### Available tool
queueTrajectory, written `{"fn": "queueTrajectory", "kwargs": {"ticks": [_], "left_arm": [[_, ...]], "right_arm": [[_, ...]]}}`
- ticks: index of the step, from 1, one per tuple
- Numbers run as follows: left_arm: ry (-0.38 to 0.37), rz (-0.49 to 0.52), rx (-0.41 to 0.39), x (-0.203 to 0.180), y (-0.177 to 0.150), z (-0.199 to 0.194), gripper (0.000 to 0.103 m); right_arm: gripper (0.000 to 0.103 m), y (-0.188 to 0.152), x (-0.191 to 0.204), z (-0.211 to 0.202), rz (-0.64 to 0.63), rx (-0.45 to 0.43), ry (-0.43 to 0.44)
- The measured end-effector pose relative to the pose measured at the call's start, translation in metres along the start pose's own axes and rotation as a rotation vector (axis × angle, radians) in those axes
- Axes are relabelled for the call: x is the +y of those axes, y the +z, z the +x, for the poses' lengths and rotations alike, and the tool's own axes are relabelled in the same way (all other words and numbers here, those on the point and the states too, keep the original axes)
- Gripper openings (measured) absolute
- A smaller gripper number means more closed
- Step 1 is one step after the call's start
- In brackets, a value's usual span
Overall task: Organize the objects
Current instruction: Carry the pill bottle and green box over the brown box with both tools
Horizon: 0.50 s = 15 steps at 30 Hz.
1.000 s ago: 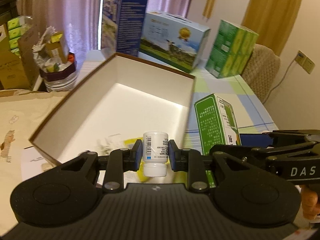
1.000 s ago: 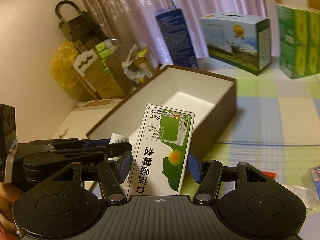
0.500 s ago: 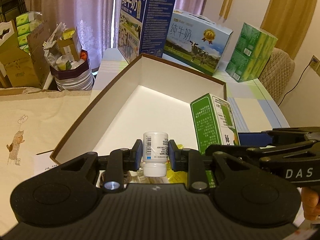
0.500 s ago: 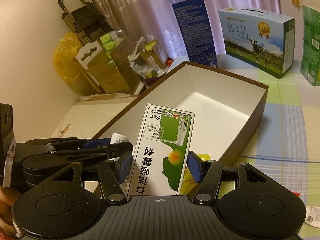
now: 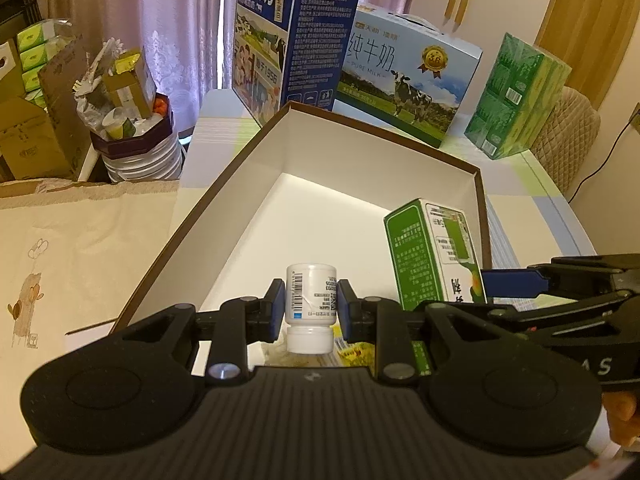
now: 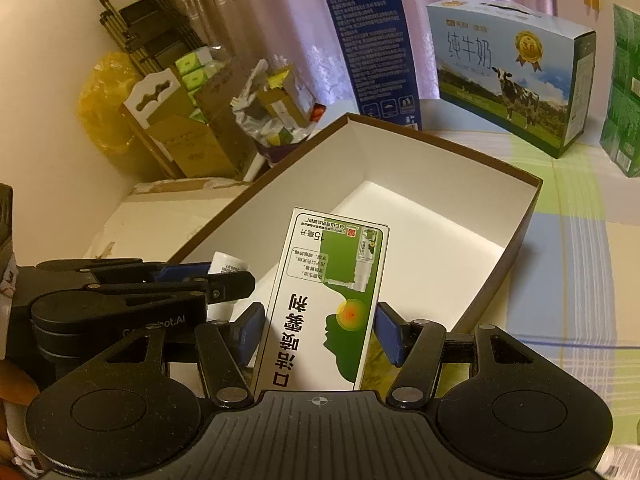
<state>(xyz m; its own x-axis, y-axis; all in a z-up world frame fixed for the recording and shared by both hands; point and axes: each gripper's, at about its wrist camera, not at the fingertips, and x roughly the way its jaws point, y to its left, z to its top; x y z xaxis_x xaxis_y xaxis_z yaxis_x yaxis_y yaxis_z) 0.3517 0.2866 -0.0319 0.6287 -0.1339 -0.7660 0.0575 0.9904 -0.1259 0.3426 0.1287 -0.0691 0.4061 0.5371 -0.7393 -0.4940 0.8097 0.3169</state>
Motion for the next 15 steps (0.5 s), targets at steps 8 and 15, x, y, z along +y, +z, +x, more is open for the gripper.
{"fn": "queueTrajectory", "kwargs": {"ticks": [8,15], "left_arm": [[0.009,0.014,0.032,0.001,0.022,0.033,0.023],[0.019,0.028,0.052,0.004,0.04,0.062,0.023]], "right_arm": [[0.056,0.016,-0.016,0.025,-0.003,0.019,-0.045],[0.056,0.032,-0.031,0.049,-0.007,0.041,-0.092]]}}
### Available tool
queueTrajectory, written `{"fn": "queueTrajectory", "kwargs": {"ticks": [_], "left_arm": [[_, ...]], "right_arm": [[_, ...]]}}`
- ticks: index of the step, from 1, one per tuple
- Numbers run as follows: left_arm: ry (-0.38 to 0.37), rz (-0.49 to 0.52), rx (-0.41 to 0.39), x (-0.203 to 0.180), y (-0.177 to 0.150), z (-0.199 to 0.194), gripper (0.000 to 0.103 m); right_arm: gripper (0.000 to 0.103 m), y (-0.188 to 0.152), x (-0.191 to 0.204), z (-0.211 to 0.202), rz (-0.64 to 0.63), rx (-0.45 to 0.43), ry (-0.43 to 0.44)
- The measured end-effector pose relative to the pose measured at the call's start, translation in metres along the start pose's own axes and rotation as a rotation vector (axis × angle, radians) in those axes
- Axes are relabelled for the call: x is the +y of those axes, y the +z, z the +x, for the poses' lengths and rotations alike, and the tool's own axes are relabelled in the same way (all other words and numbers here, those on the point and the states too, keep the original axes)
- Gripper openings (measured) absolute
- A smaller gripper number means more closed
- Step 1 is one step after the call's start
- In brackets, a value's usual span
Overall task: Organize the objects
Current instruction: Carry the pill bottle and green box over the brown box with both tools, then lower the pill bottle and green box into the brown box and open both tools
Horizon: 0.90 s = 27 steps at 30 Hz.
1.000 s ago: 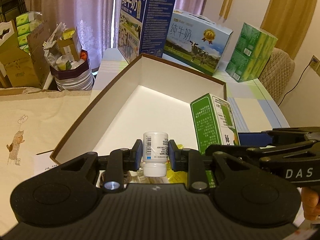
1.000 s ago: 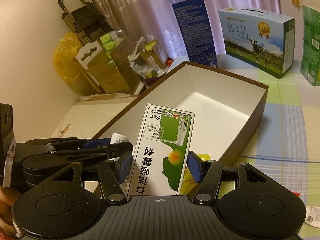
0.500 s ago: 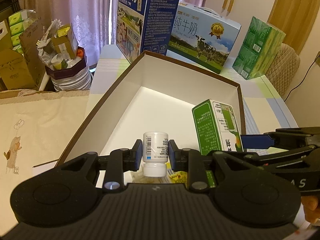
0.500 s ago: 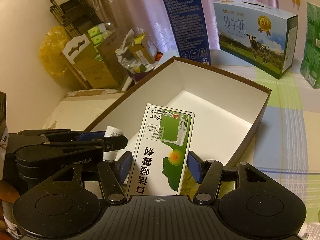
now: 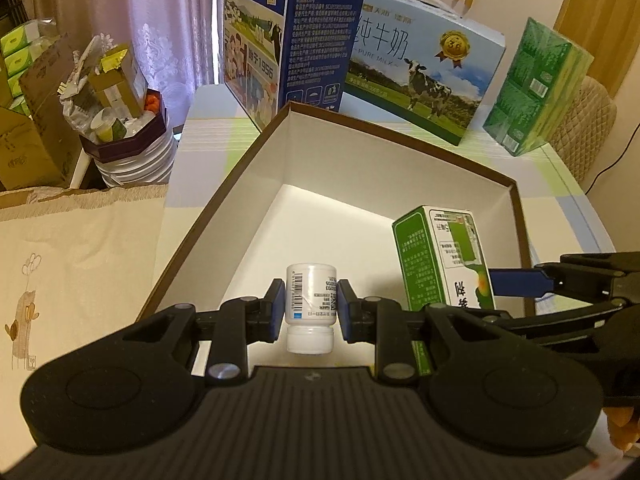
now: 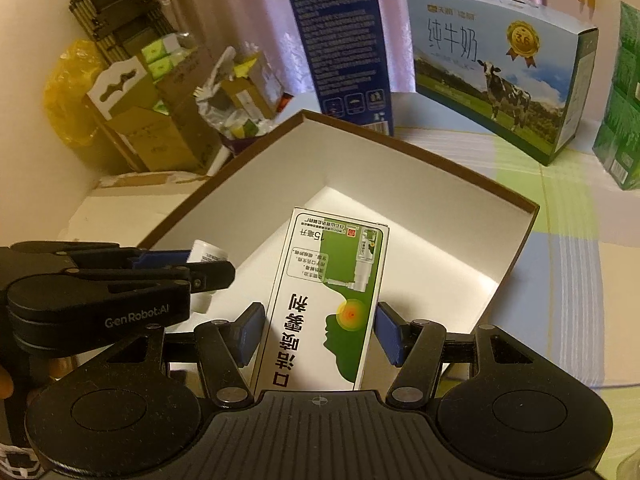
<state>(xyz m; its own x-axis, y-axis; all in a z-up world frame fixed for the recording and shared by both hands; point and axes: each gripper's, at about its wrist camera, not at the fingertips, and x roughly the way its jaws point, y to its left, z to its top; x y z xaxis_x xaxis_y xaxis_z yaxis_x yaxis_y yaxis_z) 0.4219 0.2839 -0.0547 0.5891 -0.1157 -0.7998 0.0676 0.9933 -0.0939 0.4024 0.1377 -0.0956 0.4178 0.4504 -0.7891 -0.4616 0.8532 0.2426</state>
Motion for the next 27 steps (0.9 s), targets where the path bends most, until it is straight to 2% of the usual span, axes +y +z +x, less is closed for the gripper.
{"fn": "queueTrajectory", "kwargs": {"ticks": [16,27], "left_arm": [[0.028,0.025,0.072,0.001,0.016,0.053,0.023],[0.036,0.031,0.097,-0.001,0.015,0.066,0.024]], "right_arm": [[0.056,0.02,-0.023,0.038,-0.044,0.066,-0.099],[0.056,0.024,-0.028,0.044,-0.054,0.071,-0.119]]}}
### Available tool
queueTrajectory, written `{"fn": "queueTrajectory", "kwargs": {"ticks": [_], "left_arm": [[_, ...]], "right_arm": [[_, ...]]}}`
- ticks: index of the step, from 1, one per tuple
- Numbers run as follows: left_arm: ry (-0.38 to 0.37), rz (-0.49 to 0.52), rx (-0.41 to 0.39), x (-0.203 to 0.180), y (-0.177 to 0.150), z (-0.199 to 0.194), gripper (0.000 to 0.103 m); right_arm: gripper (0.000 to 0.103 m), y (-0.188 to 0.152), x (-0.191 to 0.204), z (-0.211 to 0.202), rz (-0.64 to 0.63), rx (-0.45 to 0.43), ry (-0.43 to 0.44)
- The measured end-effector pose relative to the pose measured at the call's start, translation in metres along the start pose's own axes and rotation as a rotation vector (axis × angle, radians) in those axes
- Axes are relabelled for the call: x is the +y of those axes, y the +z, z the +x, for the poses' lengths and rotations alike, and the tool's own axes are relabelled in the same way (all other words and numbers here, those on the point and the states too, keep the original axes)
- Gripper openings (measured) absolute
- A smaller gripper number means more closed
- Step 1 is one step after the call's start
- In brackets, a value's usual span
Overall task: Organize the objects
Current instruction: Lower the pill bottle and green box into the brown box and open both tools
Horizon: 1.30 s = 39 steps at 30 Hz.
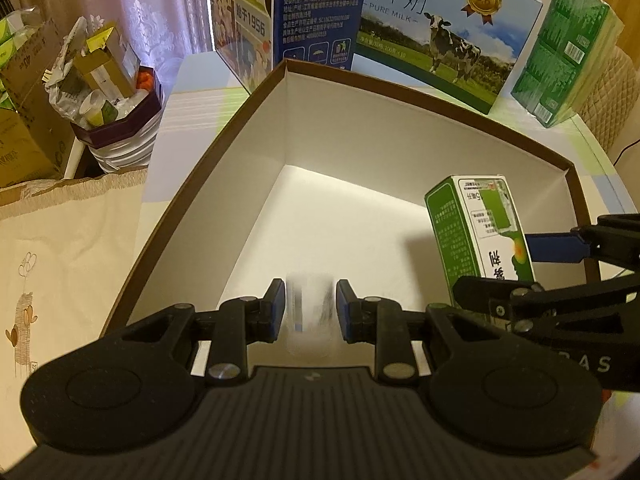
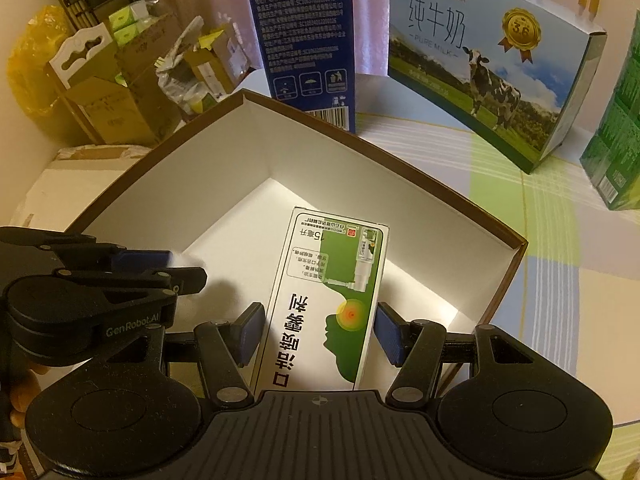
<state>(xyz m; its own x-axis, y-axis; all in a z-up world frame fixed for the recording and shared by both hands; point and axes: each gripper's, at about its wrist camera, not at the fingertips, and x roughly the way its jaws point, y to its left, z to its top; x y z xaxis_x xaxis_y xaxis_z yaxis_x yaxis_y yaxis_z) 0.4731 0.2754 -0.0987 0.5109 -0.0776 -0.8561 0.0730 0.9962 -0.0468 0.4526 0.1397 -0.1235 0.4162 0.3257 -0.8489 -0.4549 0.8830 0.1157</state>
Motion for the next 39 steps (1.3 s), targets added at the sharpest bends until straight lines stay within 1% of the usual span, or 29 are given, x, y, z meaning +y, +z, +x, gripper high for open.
{"fn": "queueTrajectory", "kwargs": {"ticks": [1,3,11,12,14,15,16,18,21,26,29,31,39], "left_arm": [[0.002,-0.001,0.0,0.0,0.0,0.0,0.03],[0.009,0.001,-0.004,0.0,0.0,-0.001,0.037],[0.017,0.0,-0.008,0.001,-0.001,-0.003,0.046],[0.019,-0.003,-0.007,0.001,-0.001,-0.004,0.049],[0.021,-0.006,-0.009,0.002,-0.003,-0.005,0.05],[0.021,-0.009,-0.009,0.003,-0.003,-0.006,0.052],[0.021,-0.012,-0.009,0.003,-0.004,-0.007,0.055],[0.023,-0.015,-0.011,0.003,-0.005,-0.009,0.057],[0.022,-0.022,-0.017,0.004,-0.008,-0.014,0.063],[0.021,-0.031,-0.034,0.006,-0.011,-0.025,0.071],[0.019,-0.036,-0.044,0.007,-0.014,-0.034,0.072],[0.018,-0.041,-0.053,0.007,-0.015,-0.041,0.077],[0.022,-0.055,-0.101,0.006,-0.023,-0.074,0.084]], "right_arm": [[0.056,0.0,0.0,0.0,0.0,0.0,-0.001],[0.056,0.0,0.0,0.0,0.002,-0.001,-0.002],[0.057,0.001,-0.001,0.0,0.003,-0.008,-0.017],[0.057,0.001,-0.001,0.0,0.0,-0.01,-0.026],[0.057,0.002,0.001,-0.001,-0.018,-0.022,-0.054],[0.058,0.002,0.002,-0.001,-0.029,-0.026,-0.059],[0.059,0.003,0.003,-0.002,-0.037,-0.031,-0.059],[0.064,0.003,0.003,-0.005,-0.042,-0.04,-0.057],[0.067,0.003,0.005,-0.01,-0.052,-0.057,-0.057],[0.069,0.0,0.008,-0.02,-0.057,-0.075,-0.052],[0.07,-0.003,0.011,-0.028,-0.061,-0.088,-0.044],[0.071,-0.005,0.013,-0.034,-0.057,-0.097,-0.04],[0.073,-0.017,0.022,-0.064,-0.053,-0.136,-0.016]]}}
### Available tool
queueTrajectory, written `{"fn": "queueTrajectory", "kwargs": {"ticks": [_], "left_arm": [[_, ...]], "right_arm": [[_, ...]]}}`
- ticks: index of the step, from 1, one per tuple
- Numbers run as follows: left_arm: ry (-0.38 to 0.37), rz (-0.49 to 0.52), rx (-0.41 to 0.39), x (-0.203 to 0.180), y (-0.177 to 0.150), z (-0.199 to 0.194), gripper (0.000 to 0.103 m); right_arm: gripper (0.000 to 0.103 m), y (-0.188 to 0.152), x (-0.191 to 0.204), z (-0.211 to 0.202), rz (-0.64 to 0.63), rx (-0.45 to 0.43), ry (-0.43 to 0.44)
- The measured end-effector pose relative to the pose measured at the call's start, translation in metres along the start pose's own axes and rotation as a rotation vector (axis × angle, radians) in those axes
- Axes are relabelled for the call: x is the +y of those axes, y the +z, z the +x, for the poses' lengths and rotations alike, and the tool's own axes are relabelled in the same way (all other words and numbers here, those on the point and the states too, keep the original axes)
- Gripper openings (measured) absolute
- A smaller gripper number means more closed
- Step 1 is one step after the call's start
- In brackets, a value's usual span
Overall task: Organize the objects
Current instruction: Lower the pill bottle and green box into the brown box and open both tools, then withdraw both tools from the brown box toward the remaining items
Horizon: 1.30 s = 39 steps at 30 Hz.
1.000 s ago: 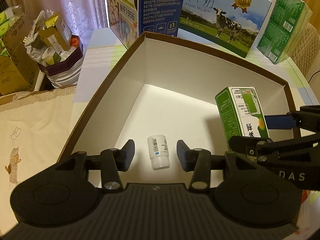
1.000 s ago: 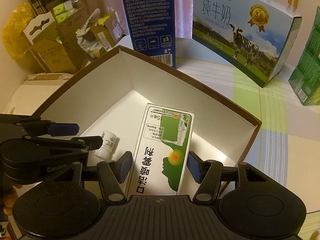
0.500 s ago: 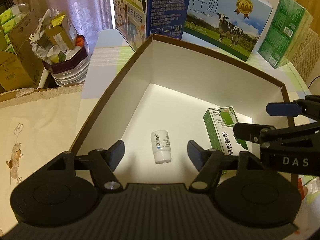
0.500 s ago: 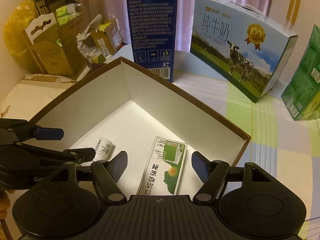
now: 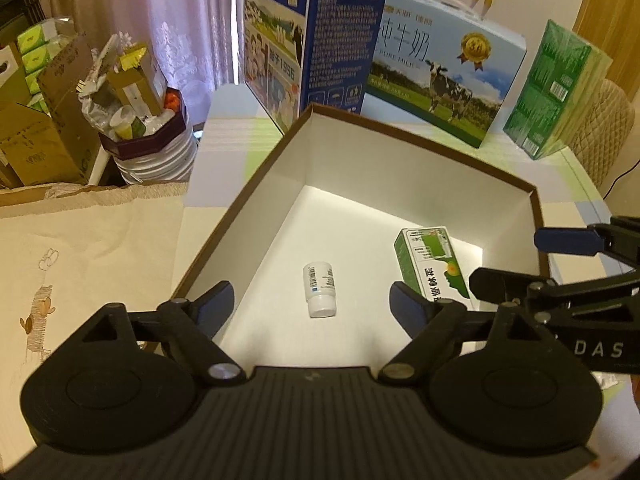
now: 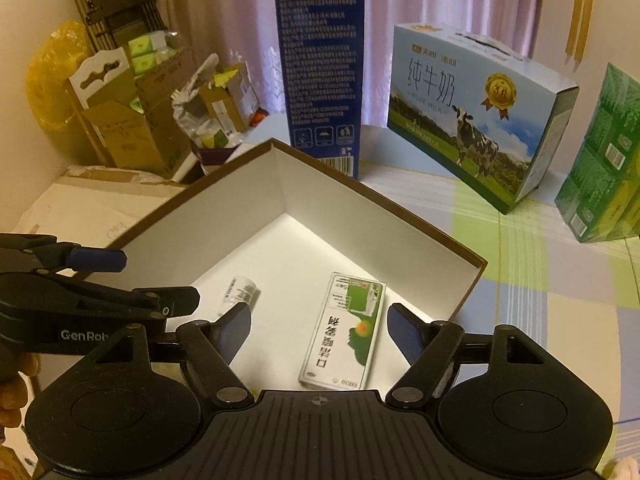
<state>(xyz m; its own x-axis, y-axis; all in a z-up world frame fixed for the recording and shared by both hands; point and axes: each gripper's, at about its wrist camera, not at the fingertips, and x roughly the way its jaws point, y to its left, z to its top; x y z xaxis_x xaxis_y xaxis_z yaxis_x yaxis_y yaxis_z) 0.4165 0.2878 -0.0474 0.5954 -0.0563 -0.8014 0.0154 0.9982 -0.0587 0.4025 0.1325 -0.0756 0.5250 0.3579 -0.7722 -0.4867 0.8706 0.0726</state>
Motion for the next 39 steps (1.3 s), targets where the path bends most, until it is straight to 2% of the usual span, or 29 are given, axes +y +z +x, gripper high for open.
{"fn": "queueTrajectory", "kwargs": {"ticks": [20,32,39], "left_arm": [[-0.02,-0.021,-0.104,-0.018,-0.043,-0.099,0.087],[-0.078,-0.014,-0.074,-0.051,-0.089,-0.124,0.087],[-0.101,-0.009,-0.067,-0.076,-0.103,-0.131,0.087]], "right_arm": [[0.074,-0.045,0.02,-0.095,0.045,-0.089,0.063],[0.074,-0.091,0.0,-0.133,0.088,-0.062,0.072],[0.074,-0.118,-0.023,-0.148,0.116,-0.027,0.06]]}}
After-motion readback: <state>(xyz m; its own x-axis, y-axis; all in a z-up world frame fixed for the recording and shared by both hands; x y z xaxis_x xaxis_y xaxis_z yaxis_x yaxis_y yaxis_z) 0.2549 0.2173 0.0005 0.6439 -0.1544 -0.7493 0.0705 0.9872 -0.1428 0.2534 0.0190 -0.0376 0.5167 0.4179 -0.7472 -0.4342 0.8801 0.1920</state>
